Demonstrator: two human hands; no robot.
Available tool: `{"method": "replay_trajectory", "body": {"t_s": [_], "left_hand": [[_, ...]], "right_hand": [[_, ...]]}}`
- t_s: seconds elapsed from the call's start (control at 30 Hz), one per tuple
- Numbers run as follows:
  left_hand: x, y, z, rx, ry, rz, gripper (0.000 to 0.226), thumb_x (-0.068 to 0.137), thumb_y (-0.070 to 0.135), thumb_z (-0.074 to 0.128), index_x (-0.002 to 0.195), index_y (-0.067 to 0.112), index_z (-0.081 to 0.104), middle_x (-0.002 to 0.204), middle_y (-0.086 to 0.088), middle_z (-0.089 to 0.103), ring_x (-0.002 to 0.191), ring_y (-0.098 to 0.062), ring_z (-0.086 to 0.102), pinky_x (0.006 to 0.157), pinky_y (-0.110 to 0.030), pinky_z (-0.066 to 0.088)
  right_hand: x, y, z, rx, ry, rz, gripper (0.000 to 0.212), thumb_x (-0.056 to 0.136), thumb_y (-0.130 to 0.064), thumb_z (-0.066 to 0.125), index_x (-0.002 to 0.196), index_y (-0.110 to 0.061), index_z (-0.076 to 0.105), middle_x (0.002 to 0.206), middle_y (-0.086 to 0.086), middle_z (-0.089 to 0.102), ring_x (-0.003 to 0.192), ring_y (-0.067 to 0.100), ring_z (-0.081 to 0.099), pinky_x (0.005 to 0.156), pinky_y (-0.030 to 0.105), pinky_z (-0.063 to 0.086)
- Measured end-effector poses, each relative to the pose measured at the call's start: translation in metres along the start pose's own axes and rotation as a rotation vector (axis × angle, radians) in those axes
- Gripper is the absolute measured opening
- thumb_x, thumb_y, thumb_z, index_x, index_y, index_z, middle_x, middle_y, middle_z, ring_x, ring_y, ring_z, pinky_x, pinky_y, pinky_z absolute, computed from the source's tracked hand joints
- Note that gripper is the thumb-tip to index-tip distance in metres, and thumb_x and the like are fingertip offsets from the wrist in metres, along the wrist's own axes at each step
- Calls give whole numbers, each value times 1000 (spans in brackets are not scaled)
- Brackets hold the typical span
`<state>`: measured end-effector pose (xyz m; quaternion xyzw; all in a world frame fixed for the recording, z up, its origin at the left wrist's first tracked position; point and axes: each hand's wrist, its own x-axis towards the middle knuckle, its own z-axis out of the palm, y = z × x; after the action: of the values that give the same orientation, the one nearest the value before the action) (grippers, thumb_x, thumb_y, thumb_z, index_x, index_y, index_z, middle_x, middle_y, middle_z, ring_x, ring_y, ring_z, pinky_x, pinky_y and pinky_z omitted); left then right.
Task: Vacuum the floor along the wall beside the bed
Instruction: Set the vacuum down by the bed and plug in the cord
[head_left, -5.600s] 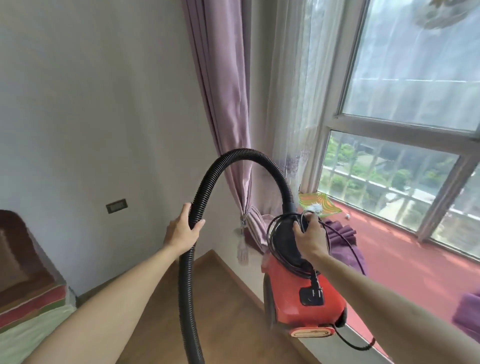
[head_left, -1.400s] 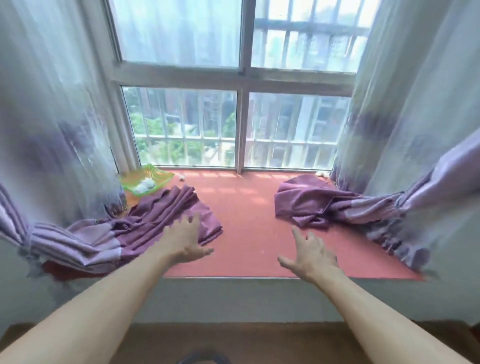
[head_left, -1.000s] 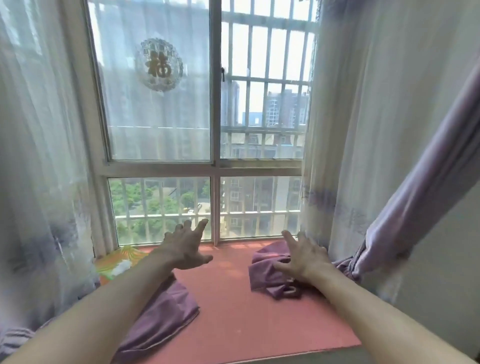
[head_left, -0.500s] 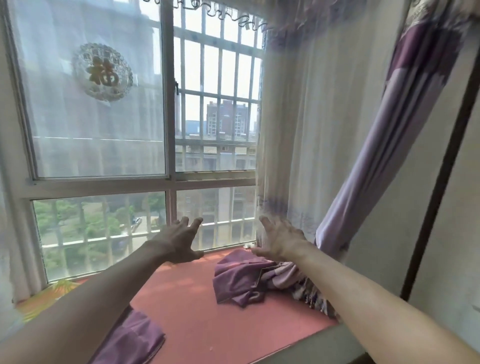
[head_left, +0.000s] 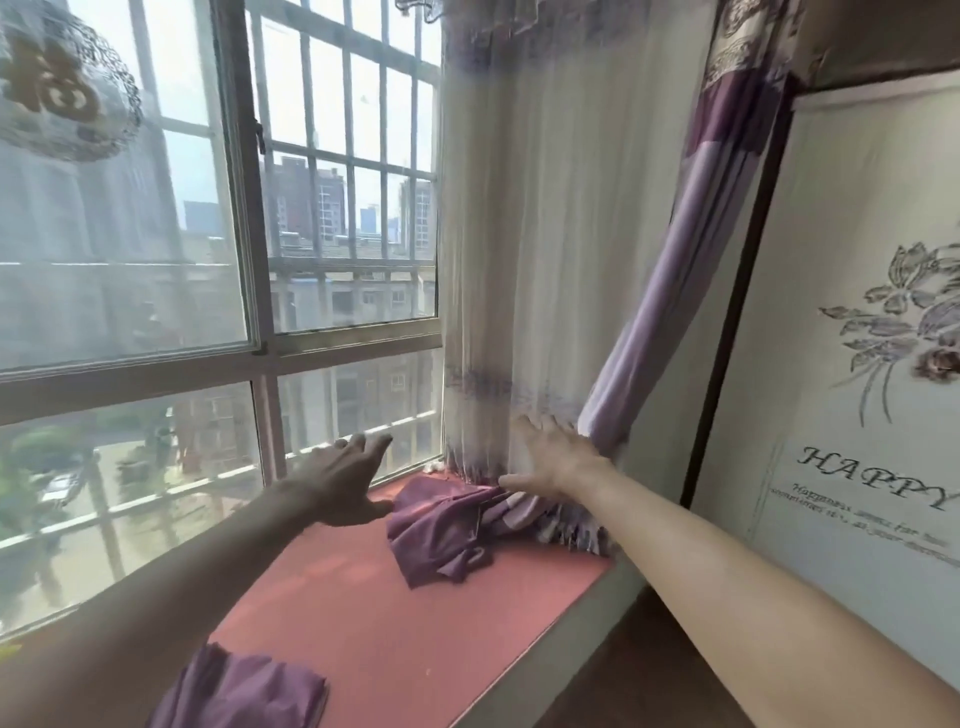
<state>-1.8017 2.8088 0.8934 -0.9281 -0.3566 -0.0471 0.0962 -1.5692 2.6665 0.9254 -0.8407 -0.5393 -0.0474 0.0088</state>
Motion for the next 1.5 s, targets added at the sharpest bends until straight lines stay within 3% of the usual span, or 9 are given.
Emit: {"method": "replay_trajectory", "body": {"t_s": [0.17, 0.33, 0.77, 1.1, 1.27, 1.5], "left_hand": [[19, 13, -4, -39, 34, 96, 100, 86, 65, 59, 158, 17, 10, 145, -15, 43, 129, -34, 50, 99, -45, 47], [44, 44, -2, -67, 20, 194, 102, 84, 67, 60, 157, 16, 10, 141, -17, 46, 127, -34, 50, 100, -47, 47], [82, 200, 11, -115, -14, 505, 95, 86, 59, 59, 157, 16, 12, 132, -14, 48, 119, -34, 54, 89, -44, 51], [77, 291, 5, -183, -26, 587, 92, 85, 60, 61, 153, 17, 17, 137, -16, 47, 121, -37, 52, 92, -52, 50], [60, 317, 24, -250, -75, 554, 94, 79, 63, 56, 152, 16, 20, 132, -20, 50, 118, -41, 54, 96, -51, 48], [23, 345, 114, -199, -239, 549, 90, 86, 53, 66, 153, 18, 18, 136, -17, 47, 121, -38, 53, 93, -46, 48]], "right_hand": [[-19, 14, -7, -9, 1, 97, 99, 84, -62, 63, 157, -24, 7, 159, 13, 20, 142, 35, 31, 110, 49, 35], [-42, 43, -1, -32, 1, 199, 98, 82, -66, 61, 155, -26, 9, 155, 16, 27, 138, 37, 36, 106, 52, 41], [-149, 154, 37, -24, -70, 506, 91, 83, -62, 61, 153, -26, 15, 148, 15, 31, 130, 36, 42, 95, 49, 44], [-219, 224, 56, 20, -65, 612, 92, 84, -63, 59, 153, -25, 12, 143, 15, 37, 124, 35, 46, 90, 45, 44], [-250, 246, 97, 113, -81, 644, 94, 84, -63, 60, 153, -27, 8, 145, 16, 38, 126, 36, 47, 96, 47, 43], [-285, 257, 207, 320, -228, 698, 91, 83, -58, 64, 152, -28, 12, 146, 15, 35, 131, 40, 42, 100, 52, 42]]}}
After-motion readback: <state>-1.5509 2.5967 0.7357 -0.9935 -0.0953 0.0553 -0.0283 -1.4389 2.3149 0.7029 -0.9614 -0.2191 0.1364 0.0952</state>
